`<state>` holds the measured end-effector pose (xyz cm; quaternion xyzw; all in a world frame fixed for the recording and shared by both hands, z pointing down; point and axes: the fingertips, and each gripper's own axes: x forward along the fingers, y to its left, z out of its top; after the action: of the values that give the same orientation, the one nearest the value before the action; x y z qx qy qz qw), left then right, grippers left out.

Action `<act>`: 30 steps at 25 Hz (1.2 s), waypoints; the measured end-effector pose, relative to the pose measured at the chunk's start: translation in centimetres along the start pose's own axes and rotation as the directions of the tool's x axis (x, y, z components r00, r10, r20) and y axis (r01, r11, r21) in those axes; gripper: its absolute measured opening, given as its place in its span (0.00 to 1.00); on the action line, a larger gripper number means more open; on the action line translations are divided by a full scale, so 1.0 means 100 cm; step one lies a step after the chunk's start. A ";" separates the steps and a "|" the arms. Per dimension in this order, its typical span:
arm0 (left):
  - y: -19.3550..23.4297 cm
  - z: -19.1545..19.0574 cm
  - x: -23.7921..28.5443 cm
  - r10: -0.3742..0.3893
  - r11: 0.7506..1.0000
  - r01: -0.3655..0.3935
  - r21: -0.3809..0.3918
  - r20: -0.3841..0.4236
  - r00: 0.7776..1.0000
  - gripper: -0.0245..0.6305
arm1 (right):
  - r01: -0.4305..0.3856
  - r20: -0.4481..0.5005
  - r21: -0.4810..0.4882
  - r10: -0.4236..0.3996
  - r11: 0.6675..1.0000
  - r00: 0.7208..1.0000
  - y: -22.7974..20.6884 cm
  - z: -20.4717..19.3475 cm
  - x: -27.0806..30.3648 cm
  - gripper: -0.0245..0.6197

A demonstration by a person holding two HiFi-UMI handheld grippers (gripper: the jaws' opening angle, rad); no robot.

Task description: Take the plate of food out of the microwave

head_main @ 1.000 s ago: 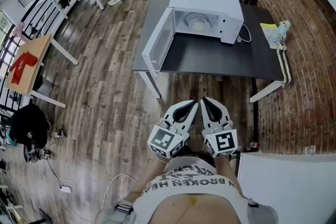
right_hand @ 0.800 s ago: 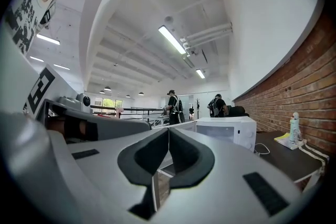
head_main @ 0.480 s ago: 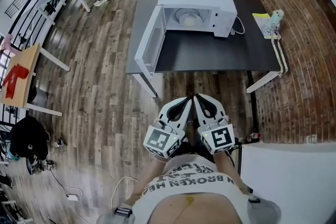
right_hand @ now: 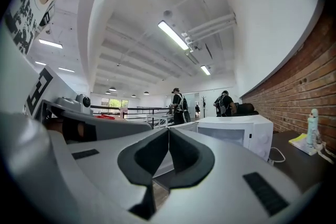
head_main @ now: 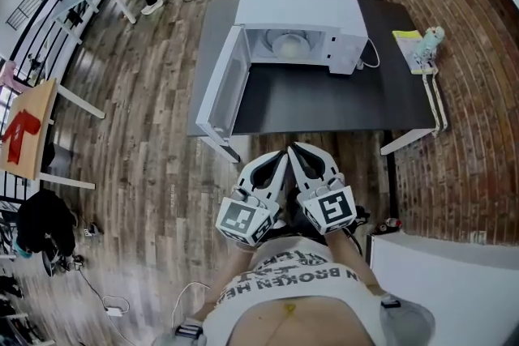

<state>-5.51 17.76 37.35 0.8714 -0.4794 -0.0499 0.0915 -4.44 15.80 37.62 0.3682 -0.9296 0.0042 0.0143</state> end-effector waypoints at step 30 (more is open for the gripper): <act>0.089 0.009 0.187 0.167 0.986 -0.167 0.015 -0.017 0.986 0.05 | -0.118 -0.004 0.018 0.118 0.993 0.993 -0.177 -0.005 0.112 0.05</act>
<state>-2.99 -2.80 38.36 0.8293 -0.5501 -0.0310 0.0936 -0.47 -4.69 38.39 0.3126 -0.9497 0.0141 0.0133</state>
